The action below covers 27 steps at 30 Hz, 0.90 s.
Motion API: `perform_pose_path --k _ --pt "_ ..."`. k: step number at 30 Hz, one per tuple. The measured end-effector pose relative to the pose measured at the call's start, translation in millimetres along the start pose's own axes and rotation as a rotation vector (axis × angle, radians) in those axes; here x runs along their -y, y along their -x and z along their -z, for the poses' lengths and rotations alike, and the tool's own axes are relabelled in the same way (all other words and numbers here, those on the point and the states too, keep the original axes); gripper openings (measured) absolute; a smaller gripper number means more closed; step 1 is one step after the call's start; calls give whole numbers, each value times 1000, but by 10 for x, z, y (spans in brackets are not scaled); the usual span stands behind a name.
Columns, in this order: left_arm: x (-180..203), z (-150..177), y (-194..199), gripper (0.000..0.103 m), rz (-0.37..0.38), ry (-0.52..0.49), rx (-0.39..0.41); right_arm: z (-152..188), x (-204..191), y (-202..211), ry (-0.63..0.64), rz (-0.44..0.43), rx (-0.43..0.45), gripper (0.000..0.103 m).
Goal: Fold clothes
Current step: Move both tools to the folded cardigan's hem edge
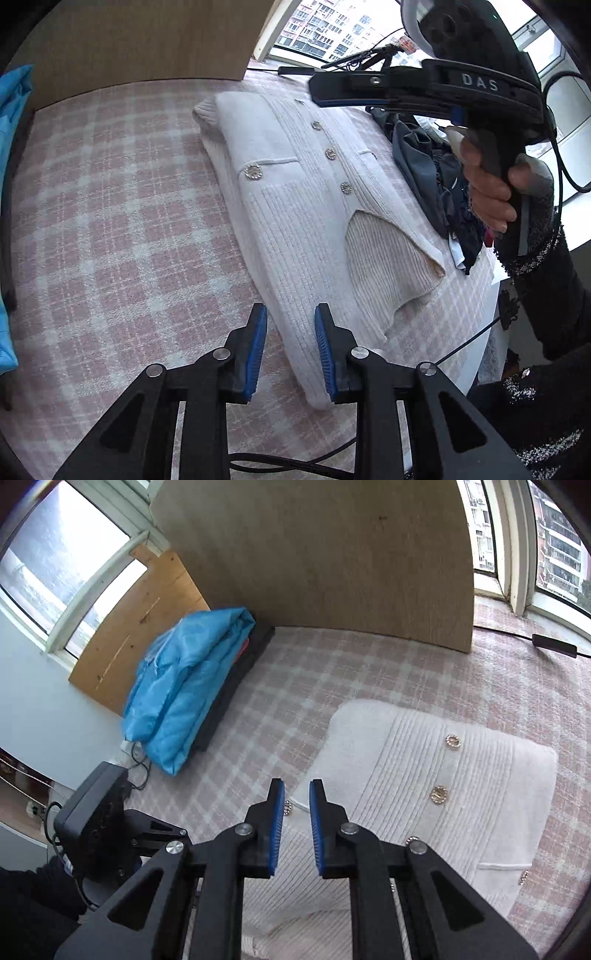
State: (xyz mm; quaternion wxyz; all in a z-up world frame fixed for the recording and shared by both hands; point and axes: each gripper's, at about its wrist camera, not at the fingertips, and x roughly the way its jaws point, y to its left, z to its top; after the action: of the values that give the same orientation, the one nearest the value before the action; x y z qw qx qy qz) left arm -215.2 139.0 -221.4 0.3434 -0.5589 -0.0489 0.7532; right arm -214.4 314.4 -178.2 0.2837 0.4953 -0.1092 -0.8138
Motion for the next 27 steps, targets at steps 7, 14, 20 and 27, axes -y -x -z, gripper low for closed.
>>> perform_pose_path --k 7,14,20,27 --pt "198 -193 140 36 2 -32 111 726 315 302 -71 88 -31 14" --pt "358 -96 -656 45 -131 -53 -39 1586 549 400 -120 170 -107 14" --pt "249 -136 -316 78 -104 108 76 1545 575 963 -165 165 118 55" --pt "165 -156 -512 81 -179 132 31 1481 1067 871 -268 141 146 74"
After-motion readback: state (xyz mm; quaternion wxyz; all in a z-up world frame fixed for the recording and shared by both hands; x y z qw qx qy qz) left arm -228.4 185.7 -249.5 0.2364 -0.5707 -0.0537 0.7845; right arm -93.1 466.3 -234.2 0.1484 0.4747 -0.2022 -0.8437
